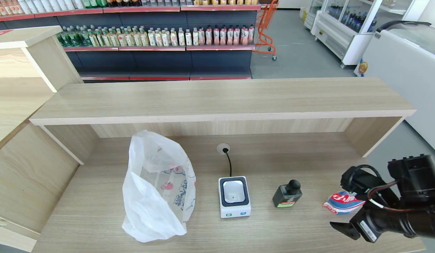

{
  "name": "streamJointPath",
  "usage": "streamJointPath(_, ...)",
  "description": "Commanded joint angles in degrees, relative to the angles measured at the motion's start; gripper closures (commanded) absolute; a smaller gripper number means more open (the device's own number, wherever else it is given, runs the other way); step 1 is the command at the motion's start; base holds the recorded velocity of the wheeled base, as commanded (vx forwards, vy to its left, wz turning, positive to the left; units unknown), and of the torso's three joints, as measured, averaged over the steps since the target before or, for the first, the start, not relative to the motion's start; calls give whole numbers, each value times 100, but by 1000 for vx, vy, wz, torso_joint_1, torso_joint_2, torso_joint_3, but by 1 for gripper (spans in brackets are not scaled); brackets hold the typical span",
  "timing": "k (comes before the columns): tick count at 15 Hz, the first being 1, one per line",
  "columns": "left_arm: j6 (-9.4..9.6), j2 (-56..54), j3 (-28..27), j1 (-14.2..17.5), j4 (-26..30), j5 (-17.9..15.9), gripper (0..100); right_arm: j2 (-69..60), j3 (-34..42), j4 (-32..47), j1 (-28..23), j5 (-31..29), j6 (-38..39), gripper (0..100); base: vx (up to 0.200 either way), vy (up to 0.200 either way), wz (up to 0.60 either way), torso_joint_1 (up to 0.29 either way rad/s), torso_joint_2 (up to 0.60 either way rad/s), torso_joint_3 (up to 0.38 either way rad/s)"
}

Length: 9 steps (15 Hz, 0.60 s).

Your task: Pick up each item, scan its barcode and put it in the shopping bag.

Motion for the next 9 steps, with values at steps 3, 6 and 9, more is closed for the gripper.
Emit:
streamJointPath(3,0,-2,0,-4,0,1,0,971,-181,-276,267,217,-142,0,0,0,0,0,0,0)
streamJointPath(6,0,-2,0,-4,0,1,0,1358,-427,-601,408,217,-194,0,0,0,0,0,0,0)
streamJointPath(9,0,-2,0,5,0,1,0,1613,-611,-733,417,225,-590,0,0,0,0,0,0,0)
